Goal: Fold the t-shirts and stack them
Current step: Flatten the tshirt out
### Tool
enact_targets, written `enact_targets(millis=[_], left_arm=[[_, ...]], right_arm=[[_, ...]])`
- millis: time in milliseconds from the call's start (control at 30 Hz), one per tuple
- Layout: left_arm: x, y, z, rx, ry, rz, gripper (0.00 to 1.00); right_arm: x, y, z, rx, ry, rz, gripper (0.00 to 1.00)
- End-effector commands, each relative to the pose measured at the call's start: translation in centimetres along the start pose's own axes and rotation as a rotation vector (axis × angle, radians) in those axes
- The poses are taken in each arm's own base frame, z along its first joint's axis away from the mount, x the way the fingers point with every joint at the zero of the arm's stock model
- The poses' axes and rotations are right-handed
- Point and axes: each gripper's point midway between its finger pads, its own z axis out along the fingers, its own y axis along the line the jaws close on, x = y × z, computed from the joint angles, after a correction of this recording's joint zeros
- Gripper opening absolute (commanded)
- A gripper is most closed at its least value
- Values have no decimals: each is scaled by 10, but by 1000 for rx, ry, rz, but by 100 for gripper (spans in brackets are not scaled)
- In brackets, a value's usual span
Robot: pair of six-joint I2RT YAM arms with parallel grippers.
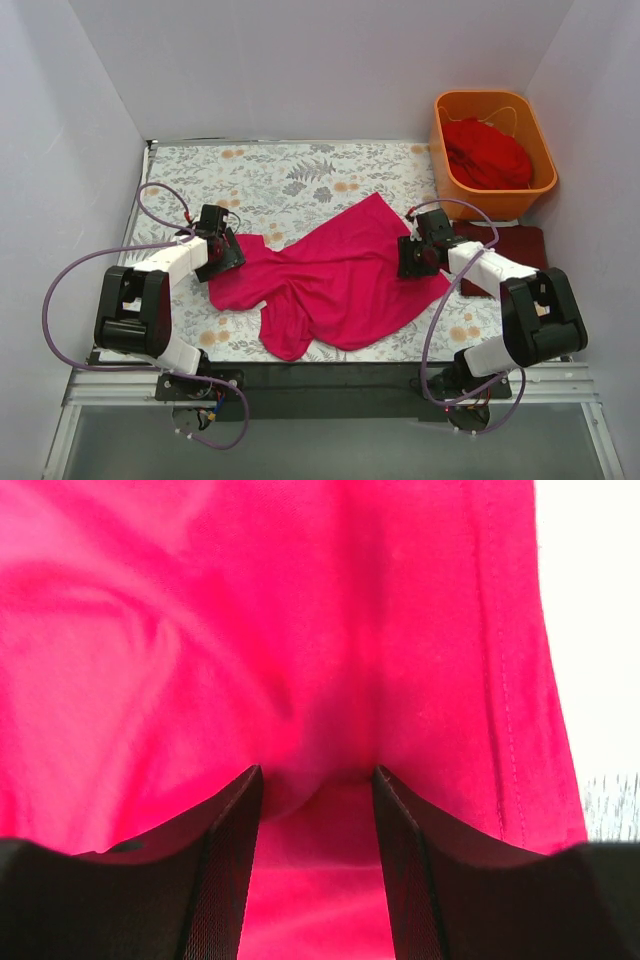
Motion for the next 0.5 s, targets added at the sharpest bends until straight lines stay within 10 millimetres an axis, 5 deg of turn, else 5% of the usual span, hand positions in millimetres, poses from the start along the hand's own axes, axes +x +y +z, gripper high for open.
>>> enact_targets(millis=[0, 133, 267, 467], left_arm=[[-8, 1, -4, -10, -32, -8, 73], [-36, -12, -23, 44, -108, -48, 73], [-70, -13, -33, 70, -194, -115, 77], [-96, -12, -33, 110, -247, -174, 84]], right_arm=[[65, -17, -12, 82, 181, 91, 55], [39, -25, -34, 141, 87, 65, 55], [-45, 12, -59, -27, -92, -68, 54], [-119, 22, -42, -55, -186, -258, 53]])
